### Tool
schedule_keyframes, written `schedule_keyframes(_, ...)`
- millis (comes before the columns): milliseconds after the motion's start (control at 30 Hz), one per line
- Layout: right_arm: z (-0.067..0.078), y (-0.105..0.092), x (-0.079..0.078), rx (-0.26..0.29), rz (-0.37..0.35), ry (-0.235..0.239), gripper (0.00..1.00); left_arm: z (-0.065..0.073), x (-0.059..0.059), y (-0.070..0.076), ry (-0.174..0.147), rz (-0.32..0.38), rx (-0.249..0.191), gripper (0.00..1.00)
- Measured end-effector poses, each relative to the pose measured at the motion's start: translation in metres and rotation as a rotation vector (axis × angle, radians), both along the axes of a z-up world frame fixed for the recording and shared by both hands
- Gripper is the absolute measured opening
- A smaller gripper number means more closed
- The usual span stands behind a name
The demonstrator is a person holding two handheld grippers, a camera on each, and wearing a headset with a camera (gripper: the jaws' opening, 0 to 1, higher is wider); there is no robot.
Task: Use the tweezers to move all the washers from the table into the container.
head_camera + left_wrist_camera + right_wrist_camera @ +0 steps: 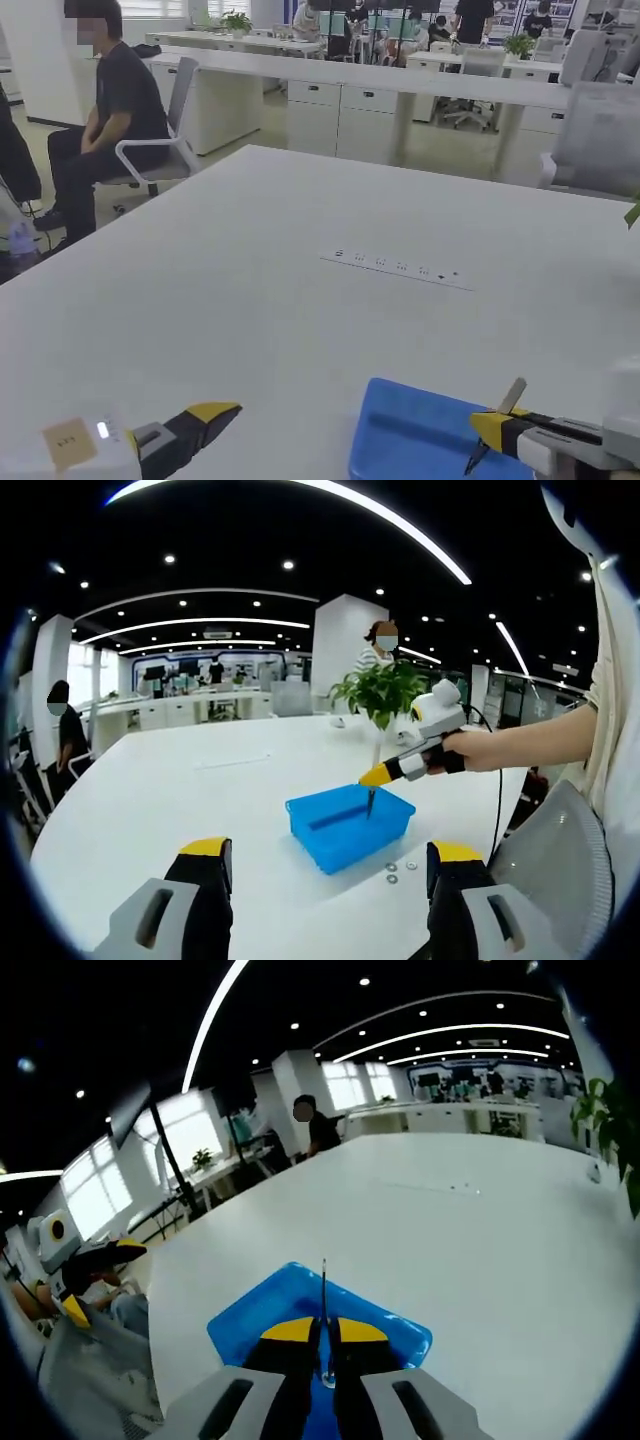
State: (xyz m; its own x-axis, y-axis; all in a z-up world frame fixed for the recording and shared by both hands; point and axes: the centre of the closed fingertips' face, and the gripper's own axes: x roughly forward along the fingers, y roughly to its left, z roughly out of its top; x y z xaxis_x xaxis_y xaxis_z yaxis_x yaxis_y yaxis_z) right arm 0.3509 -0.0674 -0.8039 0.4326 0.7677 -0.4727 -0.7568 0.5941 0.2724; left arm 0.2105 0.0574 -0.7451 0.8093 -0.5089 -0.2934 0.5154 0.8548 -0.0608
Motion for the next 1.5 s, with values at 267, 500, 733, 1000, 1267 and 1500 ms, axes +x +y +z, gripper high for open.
schedule_keyframes(267,-0.01,0.001,0.001,-0.018,0.013,-0.001,0.03,0.0,0.0,0.0,0.001,0.001,0.001,0.8)
schedule_keyframes(500,-0.012,-0.001,0.003,-0.018,0.011,-0.009,0.03,-0.001,0.0,0.0,0.003,-0.003,0.003,0.8)
schedule_keyframes(733,-0.013,-0.001,0.002,0.0,0.001,-0.005,0.03,-0.002,0.0,0.0,0.007,-0.003,0.002,0.8)
schedule_keyframes(1000,0.003,-0.002,0.002,0.062,-0.022,-0.024,0.03,-0.002,0.0,-0.001,0.009,-0.006,0.004,0.8)
schedule_keyframes(1267,0.031,0.001,-0.012,0.121,-0.008,-0.066,0.03,-0.002,0.0,-0.001,0.01,-0.007,0.006,0.8)
schedule_keyframes(1500,0.048,0.008,-0.035,0.166,0.027,-0.078,0.03,-0.001,0.0,0.0,0.007,-0.003,0.005,0.8)
